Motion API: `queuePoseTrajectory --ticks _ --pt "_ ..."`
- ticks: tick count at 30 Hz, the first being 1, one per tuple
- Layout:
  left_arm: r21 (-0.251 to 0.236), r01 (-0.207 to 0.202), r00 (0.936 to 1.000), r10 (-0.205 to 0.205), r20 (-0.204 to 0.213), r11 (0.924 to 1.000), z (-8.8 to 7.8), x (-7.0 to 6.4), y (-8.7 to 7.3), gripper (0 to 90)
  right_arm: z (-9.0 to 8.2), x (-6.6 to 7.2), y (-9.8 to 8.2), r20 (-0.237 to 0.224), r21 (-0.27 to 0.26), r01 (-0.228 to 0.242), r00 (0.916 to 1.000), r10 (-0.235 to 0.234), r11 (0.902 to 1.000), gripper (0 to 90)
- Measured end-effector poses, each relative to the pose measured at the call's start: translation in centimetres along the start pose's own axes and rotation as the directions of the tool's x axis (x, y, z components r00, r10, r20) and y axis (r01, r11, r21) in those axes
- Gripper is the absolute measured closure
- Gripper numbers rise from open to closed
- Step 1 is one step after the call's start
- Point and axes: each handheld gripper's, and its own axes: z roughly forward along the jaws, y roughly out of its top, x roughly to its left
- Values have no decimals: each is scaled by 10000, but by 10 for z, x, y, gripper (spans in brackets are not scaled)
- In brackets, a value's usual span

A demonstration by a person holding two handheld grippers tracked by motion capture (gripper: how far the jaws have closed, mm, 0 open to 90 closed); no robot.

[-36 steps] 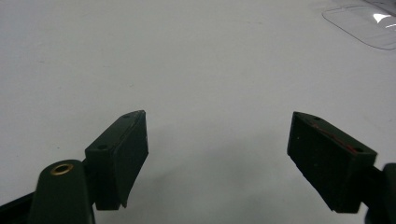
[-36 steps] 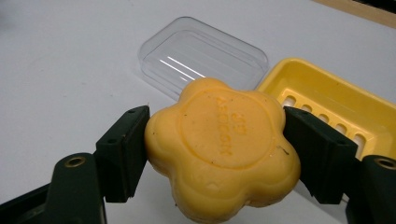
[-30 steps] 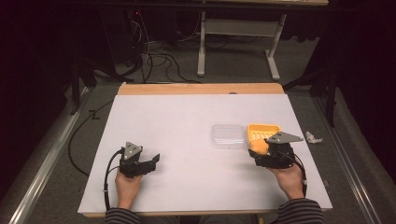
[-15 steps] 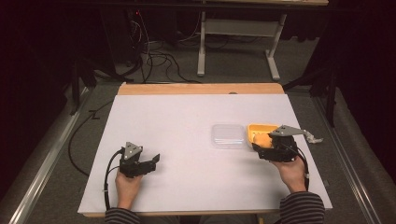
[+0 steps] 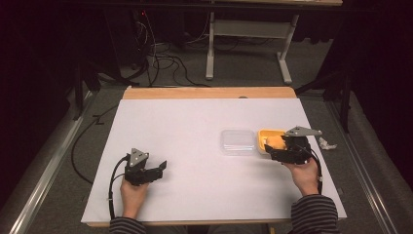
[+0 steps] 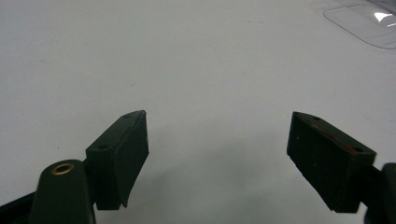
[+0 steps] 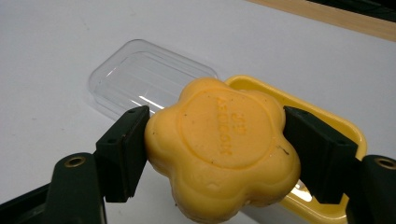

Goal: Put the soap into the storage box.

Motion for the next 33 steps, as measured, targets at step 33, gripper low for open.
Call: queuePoseTrajectory --ticks 33 --pt "15 9 10000 -9 -40 10000 0 0 0 213 34 -20 7 461 483 -587 9973 565 9971 272"
